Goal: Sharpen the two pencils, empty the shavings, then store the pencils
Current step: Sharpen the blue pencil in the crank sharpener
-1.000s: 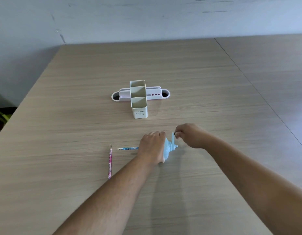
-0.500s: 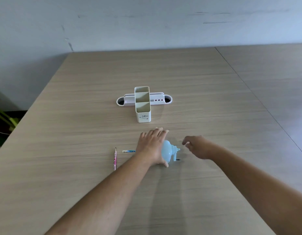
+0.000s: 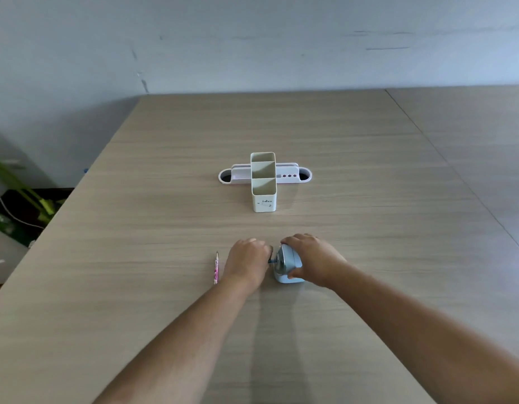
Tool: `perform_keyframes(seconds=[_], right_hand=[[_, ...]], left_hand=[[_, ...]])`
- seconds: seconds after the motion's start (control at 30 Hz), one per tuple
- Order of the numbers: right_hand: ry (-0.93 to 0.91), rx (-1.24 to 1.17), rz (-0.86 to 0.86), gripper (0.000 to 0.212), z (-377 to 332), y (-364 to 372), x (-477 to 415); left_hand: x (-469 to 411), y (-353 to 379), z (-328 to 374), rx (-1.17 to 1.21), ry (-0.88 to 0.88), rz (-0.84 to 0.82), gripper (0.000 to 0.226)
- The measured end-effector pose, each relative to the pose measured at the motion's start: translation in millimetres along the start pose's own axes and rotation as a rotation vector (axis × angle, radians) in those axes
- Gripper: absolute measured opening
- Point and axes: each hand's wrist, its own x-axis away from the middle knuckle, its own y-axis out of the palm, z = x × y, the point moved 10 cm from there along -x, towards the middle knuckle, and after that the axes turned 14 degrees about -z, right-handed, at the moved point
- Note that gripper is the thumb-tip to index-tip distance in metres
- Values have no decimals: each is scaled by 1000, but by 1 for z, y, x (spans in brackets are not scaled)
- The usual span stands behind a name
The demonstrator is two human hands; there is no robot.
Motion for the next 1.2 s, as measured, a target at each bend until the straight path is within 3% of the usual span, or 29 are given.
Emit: perform_keyframes(seconds=[0.13, 0.23, 0.4, 0.57, 0.63, 0.9, 1.1, 1.2], right_hand=[[15, 19, 7, 73, 2, -3, 1], [53, -1, 19, 73, 12, -7, 6], [67, -26, 27, 73, 9, -8, 7], [66, -45, 26, 73, 6, -8, 5], [68, -44, 26, 73, 5, -6, 3], [57, -52, 25, 71, 7, -4, -1], [49, -67, 26, 74, 8, -1, -1], [18, -121, -22, 83, 7, 2, 2]], left_hand=[[6, 5, -25, -39, -46, -34, 18], [21, 14, -88, 19, -241, -96, 17], [43, 33, -106, 439, -353, -120, 8], [39, 63, -88, 785, -423, -183, 37], [39, 74, -84, 846, -461, -212, 32], [38, 91, -91, 826, -568, -155, 23], [40, 72, -97, 755, -563, -98, 35], [49, 41, -113, 830, -582, 71, 13]])
